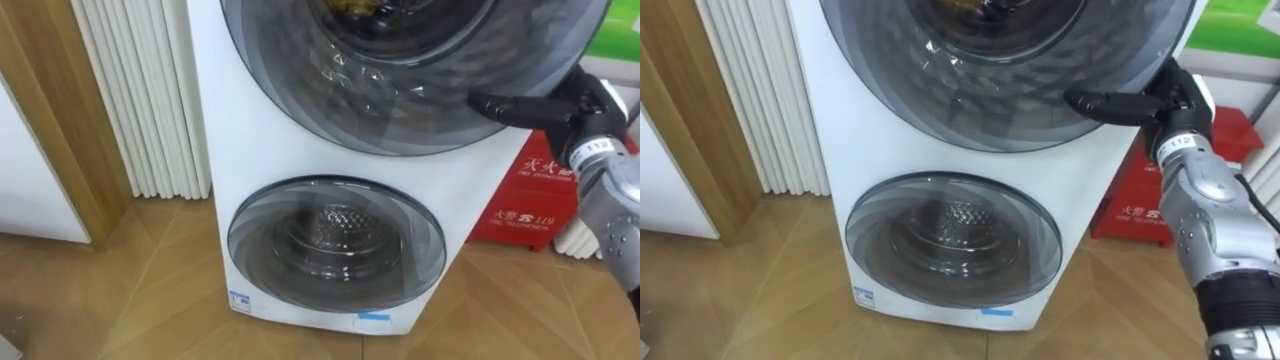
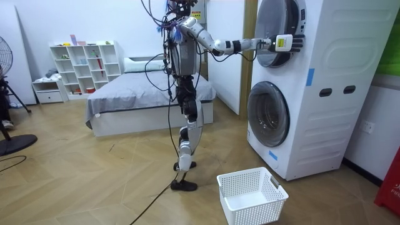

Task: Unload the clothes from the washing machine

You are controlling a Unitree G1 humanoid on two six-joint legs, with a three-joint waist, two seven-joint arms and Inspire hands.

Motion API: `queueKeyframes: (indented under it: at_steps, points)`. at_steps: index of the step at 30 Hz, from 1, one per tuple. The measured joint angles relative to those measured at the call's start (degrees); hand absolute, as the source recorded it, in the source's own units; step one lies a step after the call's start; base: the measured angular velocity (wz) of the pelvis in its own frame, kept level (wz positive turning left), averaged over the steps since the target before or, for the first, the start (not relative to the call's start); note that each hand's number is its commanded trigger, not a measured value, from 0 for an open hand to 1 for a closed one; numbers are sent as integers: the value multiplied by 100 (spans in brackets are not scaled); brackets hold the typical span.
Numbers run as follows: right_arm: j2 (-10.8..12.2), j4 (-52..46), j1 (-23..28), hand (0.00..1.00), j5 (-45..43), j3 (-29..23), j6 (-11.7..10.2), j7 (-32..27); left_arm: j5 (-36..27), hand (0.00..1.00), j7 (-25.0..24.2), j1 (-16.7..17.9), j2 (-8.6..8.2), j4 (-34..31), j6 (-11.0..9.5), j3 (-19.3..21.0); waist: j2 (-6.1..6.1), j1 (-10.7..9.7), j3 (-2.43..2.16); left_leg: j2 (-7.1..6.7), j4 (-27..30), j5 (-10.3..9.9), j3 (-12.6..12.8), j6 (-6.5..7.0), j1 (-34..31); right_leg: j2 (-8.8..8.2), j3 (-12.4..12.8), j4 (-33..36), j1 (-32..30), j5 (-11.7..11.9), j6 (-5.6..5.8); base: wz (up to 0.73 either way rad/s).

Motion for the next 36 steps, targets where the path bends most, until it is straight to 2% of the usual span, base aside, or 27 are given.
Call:
queueKeyframes:
  at_steps: [7, 13, 19, 21, 23, 28, 31, 33, 36]
  points:
    - [-5, 38, -70, 0, -165, 6, 18, -55, 6, 0, -27, 101, 75, 22, 37, 10, 43, 73, -21, -7, 152, 0, 0, 0, -205, -6, 5, 10, -127, 0, 0, 1]
    - [-16, -299, -39, 0, -310, 138, 159, -213, 1, 0, -35, 153, 79, 11, 42, -2, 78, 84, -42, 1, 153, 2, 27, 3, -181, -5, 29, 6, -122, 0, -1, -3]
    - [0, -1696, 767, 0, -575, 210, 164, -541, -12, 0, 52, 23, 93, 50, 19, -71, 90, 34, -37, 19, 86, 2, 104, 3, -101, 2, 65, 5, -110, 0, -1, -7]
    - [54, -2356, 1254, 0, -665, 227, 148, -537, -15, 0, 153, 21, 95, 60, -14, -126, 108, 54, -24, 33, 49, 2, 213, 2, 8, 5, 202, 3, -61, 0, -1, -25]
    - [108, -2845, 1602, 0, -746, 242, 144, -497, -49, 0, 170, -15, 96, 41, -74, -123, 118, 42, -17, 38, 18, 2, 247, 2, 25, 4, 215, -1, -72, 0, -1, -18]
    - [345, -3532, 2375, 0, -1269, 410, -47, -509, -248, 0, 291, -114, 91, 157, -241, -244, 159, 0, 6, 50, -96, 2, 315, 2, 133, 14, 257, 2, -55, 0, 0, -7]
    - [714, -3891, 2966, 0, -1553, 655, -45, -265, -250, 0, 293, -75, 60, 222, -244, -295, 198, -26, 25, 62, -106, 1, 387, 1, 129, 19, 353, 2, -95, 1, 0, -14]
    - [768, -4014, 3175, 0, -1602, 729, -21, -53, -250, 0, 291, -77, 37, 218, -244, -354, 251, -38, 14, 62, -111, 1, 390, 1, 81, 19, 352, 2, -138, 0, 0, 3]
    - [768, -4097, 3204, 0, -1624, 806, 25, 197, -264, 0, 286, -20, 20, 218, -244, -357, 326, -62, -21, 63, -110, 1, 387, 1, 44, 19, 342, 3, -158, 0, 0, 5]
